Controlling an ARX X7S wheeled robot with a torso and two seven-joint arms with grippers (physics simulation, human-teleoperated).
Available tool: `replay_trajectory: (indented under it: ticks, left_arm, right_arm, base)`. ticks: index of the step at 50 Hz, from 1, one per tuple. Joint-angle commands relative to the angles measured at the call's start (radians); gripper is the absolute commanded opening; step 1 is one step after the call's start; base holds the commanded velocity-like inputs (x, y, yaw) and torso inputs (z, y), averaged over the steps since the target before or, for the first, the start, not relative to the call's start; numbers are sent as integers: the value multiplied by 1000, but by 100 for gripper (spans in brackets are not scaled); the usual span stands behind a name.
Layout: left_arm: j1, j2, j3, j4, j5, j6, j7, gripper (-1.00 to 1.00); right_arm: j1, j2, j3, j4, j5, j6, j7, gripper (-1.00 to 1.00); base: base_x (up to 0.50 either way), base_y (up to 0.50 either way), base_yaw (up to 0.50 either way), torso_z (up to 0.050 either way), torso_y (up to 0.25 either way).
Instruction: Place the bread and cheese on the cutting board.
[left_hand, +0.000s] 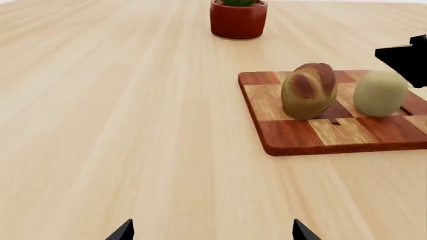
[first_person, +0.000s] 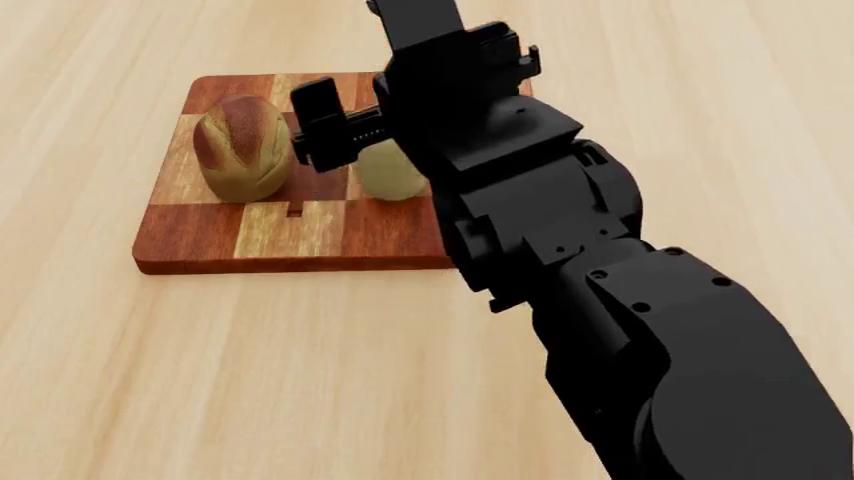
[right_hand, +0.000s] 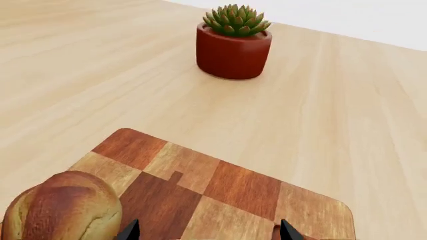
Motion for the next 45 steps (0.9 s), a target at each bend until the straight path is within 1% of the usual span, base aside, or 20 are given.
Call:
replay_trajectory:
  ticks: [1,4,7,8,9,10,13,14,18,21,26,28,30,31,34,35,37,39,41,45]
  left_arm:
    - [-39,4,20,10,-22,-7,-3,100]
    - [-64,-4,43,3,-34,-3,-20,100]
    - [-79,-15,56,0,-12,-1,-12,100]
    - [-82,-16,59,0,-7,-1,-13,100]
    - [-93,-18,72,-7,-3,0,-14,100]
    - [-101,-20,81,-11,-2,2,-16,100]
    - [-151,-29,127,-37,-15,5,-42,100]
    - [-156,-31,133,-40,-18,5,-47,100]
    - [-164,-33,146,-5,38,16,-13,100]
    - [-198,-44,163,-1,51,26,-6,100]
    - [-266,-72,206,-5,0,25,-45,100]
    - [-260,-75,229,17,82,31,-8,100]
    - [-280,-69,230,-13,4,33,-50,100]
    - [-288,-78,234,-4,-17,30,-66,100]
    - [-272,-80,232,11,-33,26,-63,100]
    - [-257,-80,220,17,-76,28,-79,100]
    - [-241,-86,199,35,-110,31,-102,100]
    - [-231,-87,187,48,-88,28,-81,100]
    - [-227,-93,177,52,-121,34,-92,100]
    - [-176,-91,142,63,-183,41,-137,100]
  right_arm:
    - [69,80,51,-228,15,29,85,100]
    - [86,186,75,-434,37,34,198,100]
    - [77,328,98,-697,59,29,342,100]
    - [76,340,99,-718,62,30,354,100]
    - [75,416,108,-848,69,28,429,100]
    - [76,446,112,-899,77,34,458,100]
    - [84,595,142,-1138,106,30,588,100]
    - [87,616,146,-1168,109,30,606,100]
    - [123,816,182,-1407,190,63,706,100]
    - [150,912,209,-1497,245,77,731,100]
    - [211,1056,242,-1617,338,135,748,100]
    - [238,1103,255,-1639,366,163,744,100]
    - [265,1144,266,-1658,394,195,738,100]
    - [291,1169,262,-1676,402,261,713,100]
    - [308,1225,277,-1699,423,276,704,100]
    - [309,1252,282,-1704,433,273,689,100]
    - [325,1283,289,-1709,449,304,674,100]
    - [339,1310,295,-1706,475,337,669,100]
    - [361,1332,309,-1699,517,360,669,100]
    - [408,1320,333,-1648,541,418,654,100]
  base:
    - [0,0,0,0,0]
    - [0,0,0,0,0]
    - [0,0,0,0,0]
    - [0,0,0,0,0]
    - [0,0,0,0,0]
    - [0,0,0,0,0]
    - [0,0,-1,0,0]
    - [0,0,0,0,0]
    - [0,0,-1,0,0]
    - [0,0,0,0,0]
    - [0,0,0,0,0]
    - [0,0,0,0,0]
    - [0,0,0,0,0]
    - [0,0,0,0,0]
    - [0,0,0,0,0]
    - [0,0,0,0,0]
    - [0,0,0,0,0]
    - [0,0,0,0,0]
    - [0,0,2,0,0]
    - [0,0,1,0,0]
